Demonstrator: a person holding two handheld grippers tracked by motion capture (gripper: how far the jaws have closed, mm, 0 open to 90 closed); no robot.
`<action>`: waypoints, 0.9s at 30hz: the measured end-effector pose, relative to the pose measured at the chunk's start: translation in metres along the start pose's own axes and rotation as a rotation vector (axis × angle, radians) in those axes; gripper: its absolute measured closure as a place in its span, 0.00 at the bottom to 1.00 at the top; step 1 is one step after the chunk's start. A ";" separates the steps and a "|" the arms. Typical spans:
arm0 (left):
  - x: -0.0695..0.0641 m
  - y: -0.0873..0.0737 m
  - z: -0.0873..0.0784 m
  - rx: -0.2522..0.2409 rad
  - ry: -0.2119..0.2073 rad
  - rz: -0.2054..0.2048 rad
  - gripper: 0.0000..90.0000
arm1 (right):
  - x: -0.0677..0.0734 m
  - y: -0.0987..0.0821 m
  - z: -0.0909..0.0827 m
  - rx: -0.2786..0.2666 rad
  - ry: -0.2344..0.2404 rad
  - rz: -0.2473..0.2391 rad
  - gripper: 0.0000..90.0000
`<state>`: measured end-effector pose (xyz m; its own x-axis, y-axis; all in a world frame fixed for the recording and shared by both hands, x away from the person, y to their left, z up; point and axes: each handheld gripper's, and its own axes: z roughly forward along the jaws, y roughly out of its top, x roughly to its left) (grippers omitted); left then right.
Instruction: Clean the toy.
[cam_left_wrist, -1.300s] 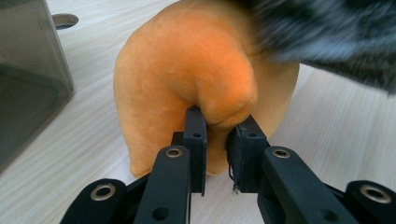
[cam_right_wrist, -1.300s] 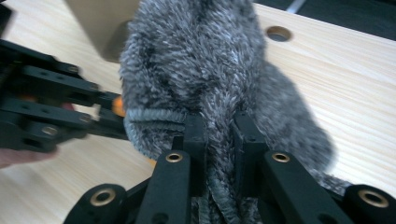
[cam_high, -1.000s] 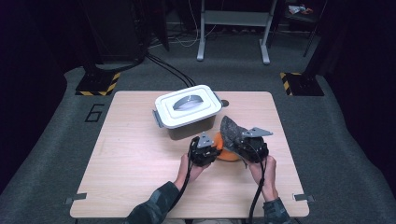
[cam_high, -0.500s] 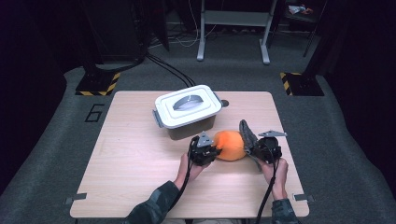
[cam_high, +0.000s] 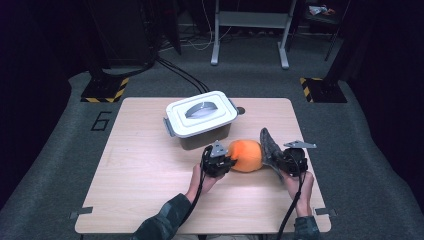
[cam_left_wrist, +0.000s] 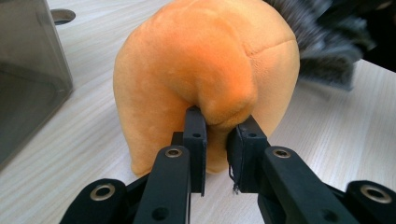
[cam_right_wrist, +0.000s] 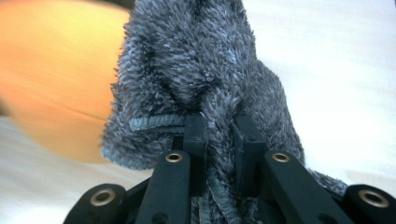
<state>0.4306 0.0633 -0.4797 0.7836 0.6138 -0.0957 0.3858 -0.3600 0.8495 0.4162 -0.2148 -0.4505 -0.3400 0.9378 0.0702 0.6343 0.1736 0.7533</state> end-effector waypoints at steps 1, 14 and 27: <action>0.000 0.000 0.000 0.000 -0.001 0.000 0.87 | 0.003 0.002 -0.004 -0.012 0.007 -0.008 0.87; 0.000 -0.002 -0.003 -0.014 0.015 0.027 0.66 | 0.037 0.014 0.003 -0.011 0.063 -0.098 0.87; -0.005 -0.008 0.010 -0.002 0.071 0.082 0.80 | 0.034 0.013 0.002 -0.023 0.060 -0.096 0.87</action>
<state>0.4284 0.0560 -0.4908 0.7757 0.6309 0.0113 0.3209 -0.4098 0.8538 0.4143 -0.1800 -0.4391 -0.4396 0.8975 0.0356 0.5813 0.2541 0.7730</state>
